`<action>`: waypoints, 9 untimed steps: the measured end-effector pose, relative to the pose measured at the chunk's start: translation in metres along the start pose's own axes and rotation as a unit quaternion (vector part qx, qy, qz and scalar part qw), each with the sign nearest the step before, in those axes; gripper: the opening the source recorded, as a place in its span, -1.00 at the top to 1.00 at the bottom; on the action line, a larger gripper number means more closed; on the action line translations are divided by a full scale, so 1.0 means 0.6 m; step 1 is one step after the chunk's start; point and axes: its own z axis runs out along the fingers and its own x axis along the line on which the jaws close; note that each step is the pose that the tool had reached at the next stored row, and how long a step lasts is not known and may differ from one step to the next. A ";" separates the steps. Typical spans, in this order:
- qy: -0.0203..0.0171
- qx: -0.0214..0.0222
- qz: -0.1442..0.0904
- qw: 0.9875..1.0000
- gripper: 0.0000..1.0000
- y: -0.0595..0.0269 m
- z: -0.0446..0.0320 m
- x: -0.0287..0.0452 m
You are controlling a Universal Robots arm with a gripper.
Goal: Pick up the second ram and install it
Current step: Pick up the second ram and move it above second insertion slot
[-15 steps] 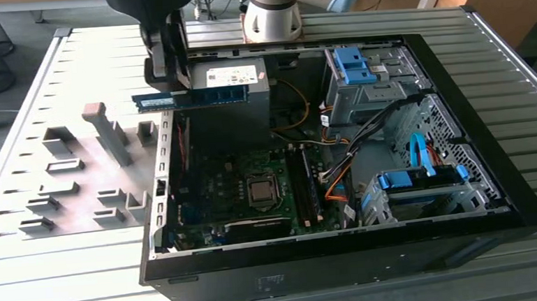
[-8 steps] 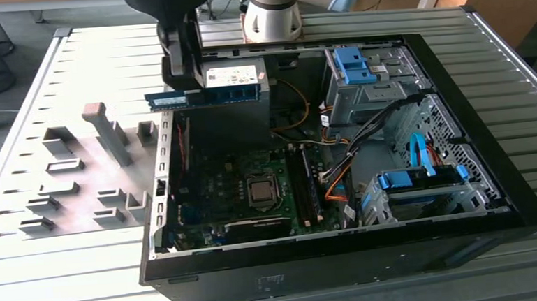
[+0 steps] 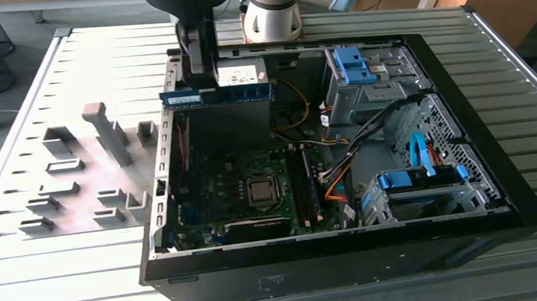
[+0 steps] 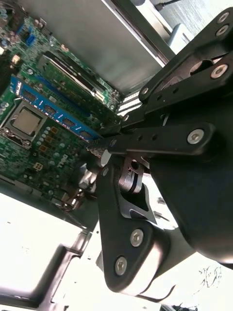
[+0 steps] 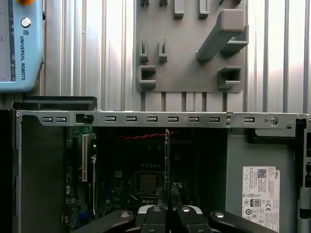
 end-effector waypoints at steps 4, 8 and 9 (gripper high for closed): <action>0.000 0.000 0.000 1.000 0.73 -0.013 0.000 0.000; 0.000 0.000 0.000 1.000 0.73 -0.027 0.000 0.000; 0.000 0.000 0.000 1.000 0.73 -0.030 0.000 0.000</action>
